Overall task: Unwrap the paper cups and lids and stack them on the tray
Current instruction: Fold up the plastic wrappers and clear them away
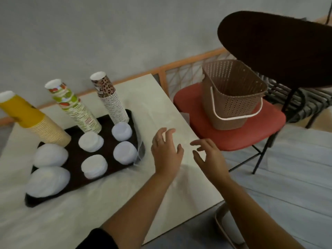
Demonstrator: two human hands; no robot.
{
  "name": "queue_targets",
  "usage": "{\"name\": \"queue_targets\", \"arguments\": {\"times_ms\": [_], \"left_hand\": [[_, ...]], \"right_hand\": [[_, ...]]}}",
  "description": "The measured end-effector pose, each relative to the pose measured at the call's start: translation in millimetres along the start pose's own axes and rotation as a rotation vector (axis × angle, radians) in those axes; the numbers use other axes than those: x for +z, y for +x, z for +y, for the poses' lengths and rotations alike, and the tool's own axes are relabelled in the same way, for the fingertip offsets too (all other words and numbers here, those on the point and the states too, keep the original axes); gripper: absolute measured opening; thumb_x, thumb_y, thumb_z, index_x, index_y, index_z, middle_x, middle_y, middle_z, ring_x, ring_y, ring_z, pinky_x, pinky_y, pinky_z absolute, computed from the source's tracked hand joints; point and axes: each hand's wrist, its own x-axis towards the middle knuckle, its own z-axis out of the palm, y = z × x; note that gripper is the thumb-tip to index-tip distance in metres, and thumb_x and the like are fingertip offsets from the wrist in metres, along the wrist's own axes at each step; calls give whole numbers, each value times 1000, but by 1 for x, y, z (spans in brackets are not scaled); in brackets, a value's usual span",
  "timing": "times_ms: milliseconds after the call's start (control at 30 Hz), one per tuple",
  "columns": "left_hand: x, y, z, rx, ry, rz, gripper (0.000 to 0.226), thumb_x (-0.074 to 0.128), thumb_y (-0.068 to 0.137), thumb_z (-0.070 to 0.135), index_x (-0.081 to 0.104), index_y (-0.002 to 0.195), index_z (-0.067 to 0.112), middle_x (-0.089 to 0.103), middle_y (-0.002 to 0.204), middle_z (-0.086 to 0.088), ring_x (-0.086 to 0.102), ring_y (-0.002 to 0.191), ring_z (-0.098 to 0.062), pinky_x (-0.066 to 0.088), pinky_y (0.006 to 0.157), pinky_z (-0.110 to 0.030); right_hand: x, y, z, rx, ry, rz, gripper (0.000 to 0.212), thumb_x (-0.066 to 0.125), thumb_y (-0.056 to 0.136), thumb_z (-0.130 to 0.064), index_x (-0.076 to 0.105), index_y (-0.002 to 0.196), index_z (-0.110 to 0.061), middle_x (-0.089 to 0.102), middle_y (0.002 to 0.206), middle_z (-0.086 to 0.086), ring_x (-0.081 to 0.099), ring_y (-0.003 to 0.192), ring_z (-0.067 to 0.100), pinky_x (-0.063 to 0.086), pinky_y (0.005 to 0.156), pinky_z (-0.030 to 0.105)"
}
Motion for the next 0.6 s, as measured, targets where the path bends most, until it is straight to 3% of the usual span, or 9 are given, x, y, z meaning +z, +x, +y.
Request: {"name": "queue_targets", "arguments": {"times_ms": [133,200,333,433,533,600], "left_hand": [[-11,21,-49,-283,302,-165,62,63,89,28,29,141,29,5,156,-12,11,143,-31,16,114,-48],[-15,25,-67,-369,321,-271,67,61,91,25,21,144,31,0,157,-13,16,142,-31,15,114,-48],[-19,28,-93,-343,213,-298,62,51,93,4,25,145,24,45,137,-10,48,121,-25,34,103,-41],[-24,29,-100,-334,46,-266,52,45,93,0,36,141,19,58,120,-9,55,113,-26,41,100,-43],[-32,31,-99,-287,58,-165,32,53,94,20,50,126,16,58,107,-7,57,99,-26,45,90,-41],[-43,35,-92,-336,-23,-178,34,50,95,39,56,115,12,61,102,-7,58,97,-25,45,84,-35]], "right_hand": [[45,33,-18,89,-45,-208,34,63,89,-19,55,122,-23,51,123,-3,58,98,11,47,80,23],[65,41,-21,140,-96,-306,42,62,90,-24,48,129,-23,49,128,1,59,98,16,49,83,27],[92,46,-20,236,-42,-398,50,64,88,-14,43,133,-20,52,125,6,56,86,13,42,75,18],[100,48,-20,307,25,-425,54,58,85,0,43,133,-20,58,115,5,56,78,14,43,59,14],[97,55,-30,364,139,-363,50,51,87,4,48,132,-19,63,102,-3,55,71,8,40,49,7],[88,60,-42,345,232,-314,49,45,87,7,54,127,-20,66,98,-8,51,64,6,38,50,7]]}}
